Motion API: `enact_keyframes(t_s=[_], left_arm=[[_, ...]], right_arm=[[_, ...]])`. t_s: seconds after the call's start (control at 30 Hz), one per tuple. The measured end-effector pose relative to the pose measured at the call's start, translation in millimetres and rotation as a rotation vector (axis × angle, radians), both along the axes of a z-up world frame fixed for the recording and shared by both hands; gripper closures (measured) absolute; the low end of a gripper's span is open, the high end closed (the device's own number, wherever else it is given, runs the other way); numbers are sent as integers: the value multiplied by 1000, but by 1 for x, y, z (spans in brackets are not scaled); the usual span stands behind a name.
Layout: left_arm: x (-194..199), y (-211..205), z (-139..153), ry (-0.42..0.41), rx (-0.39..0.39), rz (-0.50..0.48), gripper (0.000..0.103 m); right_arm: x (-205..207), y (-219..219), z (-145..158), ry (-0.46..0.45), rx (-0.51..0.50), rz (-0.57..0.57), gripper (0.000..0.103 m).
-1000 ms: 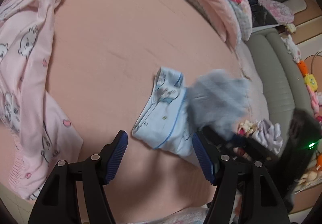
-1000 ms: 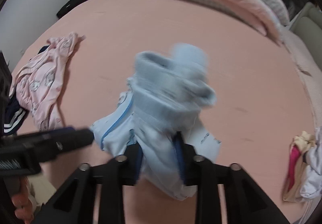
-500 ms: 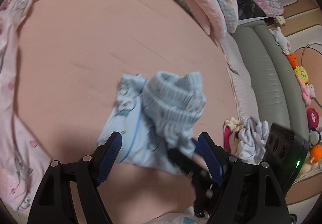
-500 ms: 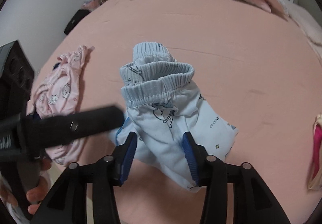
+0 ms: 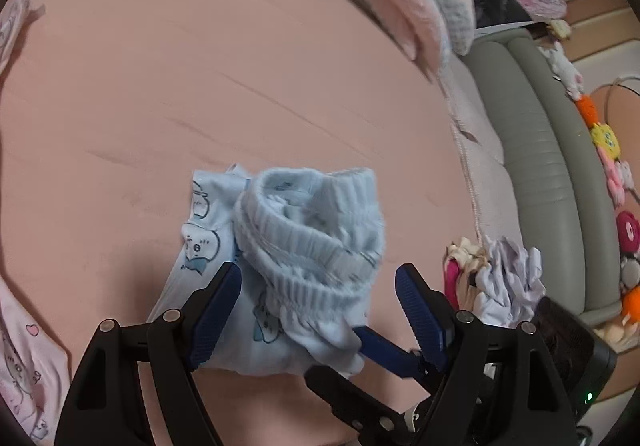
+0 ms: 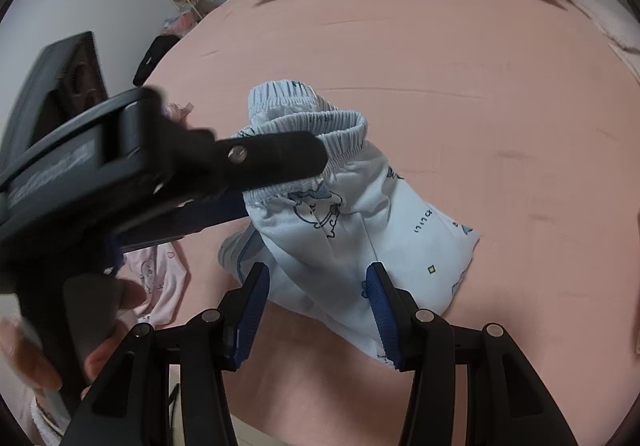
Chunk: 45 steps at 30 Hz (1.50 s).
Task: Fold clothes
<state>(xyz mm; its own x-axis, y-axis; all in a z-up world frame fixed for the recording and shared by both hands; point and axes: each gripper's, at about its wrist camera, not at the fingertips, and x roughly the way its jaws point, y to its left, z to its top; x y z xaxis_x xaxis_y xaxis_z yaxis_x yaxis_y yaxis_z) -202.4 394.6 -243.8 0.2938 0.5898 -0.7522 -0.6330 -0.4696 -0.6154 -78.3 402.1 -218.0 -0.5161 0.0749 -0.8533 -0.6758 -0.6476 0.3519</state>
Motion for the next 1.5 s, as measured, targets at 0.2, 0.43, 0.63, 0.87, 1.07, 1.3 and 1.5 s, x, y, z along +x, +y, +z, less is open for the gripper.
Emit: enact_keyframes(t_s=[0.2, 0.43, 0.63, 0.87, 1.07, 1.3, 1.5], left_arm=[[-7, -13, -8, 68, -50, 84, 40], [-17, -41, -22, 51, -73, 144, 40], [-20, -54, -43, 37, -105, 162, 40], [-21, -60, -46, 37, -84, 157, 38], [-19, -61, -16, 50, -36, 99, 26], [-21, -37, -1, 120, -51, -19, 19], [-19, -9, -2, 155, -97, -123, 19]], right_arm=[[10, 6, -8, 43, -80, -36, 53], [19, 14, -27, 46, -173, -97, 53], [45, 22, -30, 100, -228, -157, 53], [66, 30, -27, 87, -229, -268, 43], [73, 35, -34, 125, -273, -325, 42], [70, 41, -45, 127, -308, -330, 42], [67, 52, -51, 109, -304, -342, 42]])
